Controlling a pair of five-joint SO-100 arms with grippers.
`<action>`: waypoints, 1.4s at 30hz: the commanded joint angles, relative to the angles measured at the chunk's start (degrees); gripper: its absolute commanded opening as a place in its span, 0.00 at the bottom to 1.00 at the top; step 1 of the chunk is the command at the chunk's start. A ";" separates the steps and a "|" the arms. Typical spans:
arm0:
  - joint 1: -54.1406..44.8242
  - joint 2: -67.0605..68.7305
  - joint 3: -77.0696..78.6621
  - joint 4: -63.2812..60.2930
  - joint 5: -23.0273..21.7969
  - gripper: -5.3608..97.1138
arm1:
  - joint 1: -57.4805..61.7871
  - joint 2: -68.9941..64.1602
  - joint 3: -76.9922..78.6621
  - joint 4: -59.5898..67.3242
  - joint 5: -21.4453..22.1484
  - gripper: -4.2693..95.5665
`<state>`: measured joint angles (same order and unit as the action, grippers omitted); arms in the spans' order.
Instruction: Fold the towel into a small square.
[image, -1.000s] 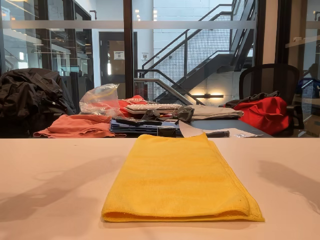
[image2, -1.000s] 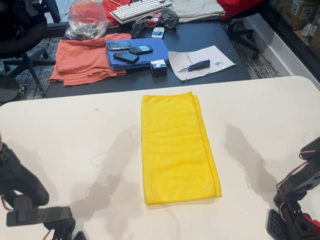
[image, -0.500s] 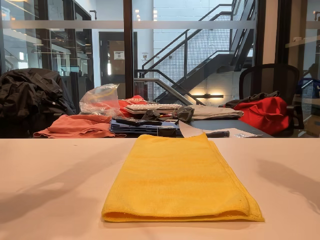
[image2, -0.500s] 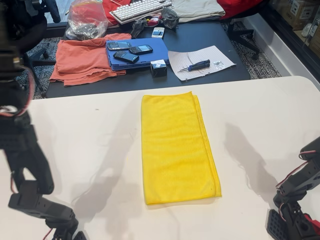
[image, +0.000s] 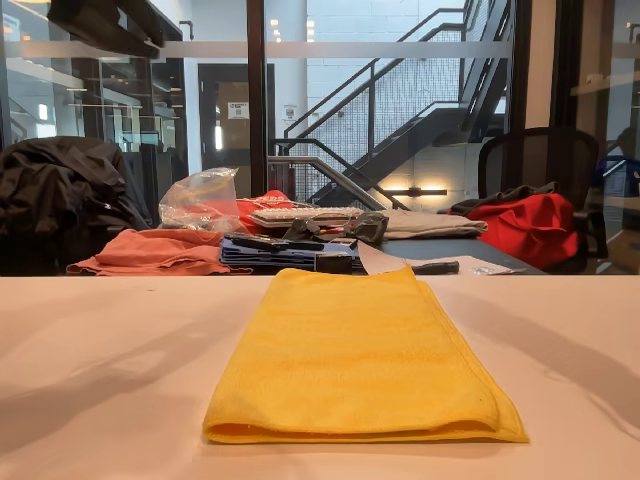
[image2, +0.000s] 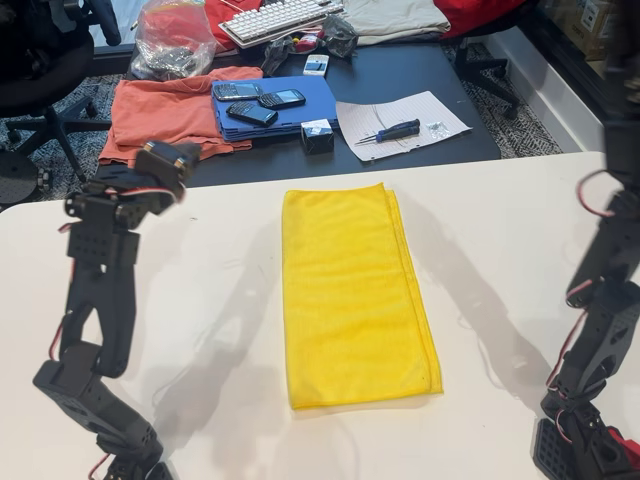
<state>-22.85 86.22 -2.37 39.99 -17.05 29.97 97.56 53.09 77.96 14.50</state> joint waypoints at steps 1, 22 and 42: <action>0.00 -1.85 -0.18 9.58 0.00 0.05 | 2.81 1.23 0.09 6.86 0.00 0.08; 8.70 -2.99 -0.26 60.73 0.18 0.05 | 36.74 -13.54 31.20 13.89 -5.19 0.09; 16.44 -2.99 0.53 60.91 0.00 0.05 | 33.84 -29.09 31.03 7.12 -5.45 0.12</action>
<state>-6.77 82.18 -1.58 100.81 -16.79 63.72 67.94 84.99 85.61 9.49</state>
